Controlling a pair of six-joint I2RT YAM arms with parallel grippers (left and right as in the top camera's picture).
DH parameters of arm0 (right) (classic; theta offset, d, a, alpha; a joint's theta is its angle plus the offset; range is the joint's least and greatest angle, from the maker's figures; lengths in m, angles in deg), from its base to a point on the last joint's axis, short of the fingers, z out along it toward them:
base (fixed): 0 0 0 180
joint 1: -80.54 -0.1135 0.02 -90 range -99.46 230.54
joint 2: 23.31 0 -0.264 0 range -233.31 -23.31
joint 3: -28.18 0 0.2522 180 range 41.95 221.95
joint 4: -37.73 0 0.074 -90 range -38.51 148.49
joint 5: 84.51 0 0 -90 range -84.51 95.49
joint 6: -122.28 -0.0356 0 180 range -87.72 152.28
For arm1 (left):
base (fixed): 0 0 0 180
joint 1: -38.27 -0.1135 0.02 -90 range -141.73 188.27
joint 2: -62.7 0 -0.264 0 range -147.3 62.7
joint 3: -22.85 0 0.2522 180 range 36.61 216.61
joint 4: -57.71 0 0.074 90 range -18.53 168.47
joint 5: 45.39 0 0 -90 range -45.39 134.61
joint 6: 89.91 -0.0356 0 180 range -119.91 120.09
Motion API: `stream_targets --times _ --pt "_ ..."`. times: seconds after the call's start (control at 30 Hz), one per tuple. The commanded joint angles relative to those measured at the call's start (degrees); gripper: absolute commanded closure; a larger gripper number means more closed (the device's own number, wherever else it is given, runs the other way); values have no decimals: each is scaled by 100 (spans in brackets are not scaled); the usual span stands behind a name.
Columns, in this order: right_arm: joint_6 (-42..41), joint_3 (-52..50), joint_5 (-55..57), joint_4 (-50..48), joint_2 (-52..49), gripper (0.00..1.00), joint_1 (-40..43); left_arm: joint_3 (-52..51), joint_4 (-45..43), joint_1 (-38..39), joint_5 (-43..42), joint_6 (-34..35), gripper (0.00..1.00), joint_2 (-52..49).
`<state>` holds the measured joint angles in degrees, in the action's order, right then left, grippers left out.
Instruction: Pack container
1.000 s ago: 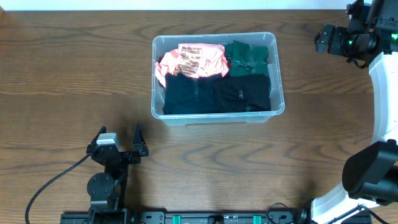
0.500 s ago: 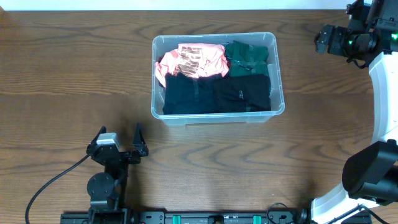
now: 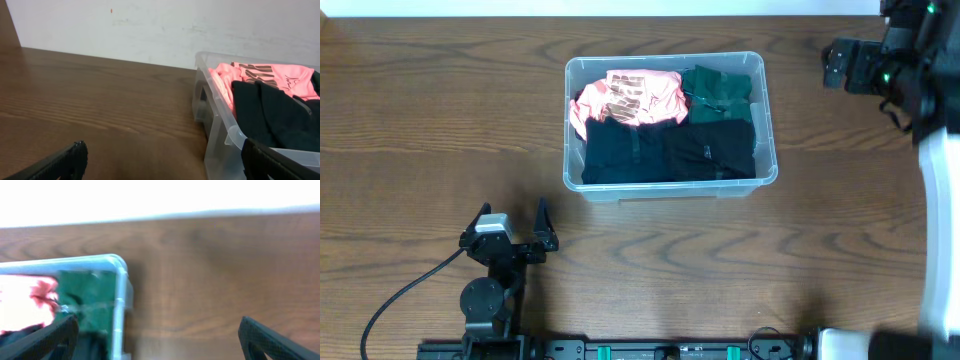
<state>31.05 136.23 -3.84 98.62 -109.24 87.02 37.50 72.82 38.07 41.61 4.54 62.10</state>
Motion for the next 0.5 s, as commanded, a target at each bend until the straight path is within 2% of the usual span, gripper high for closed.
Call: stream_targets --times 0.0,0.17,0.27,0.47 --pt "321 -728 404 -365 881 1 -175 -66 254 -13 68 -35 2 26" --pt "413 -2398 422 -715 2264 1 -223 -66 254 -13 68 -35 2 26" --pt "409 -3309 413 -1255 3005 1 -223 -66 254 -13 68 -35 2 26" --pt "407 -5641 149 -3733 4699 1 -243 -66 254 -13 68 -35 2 26"
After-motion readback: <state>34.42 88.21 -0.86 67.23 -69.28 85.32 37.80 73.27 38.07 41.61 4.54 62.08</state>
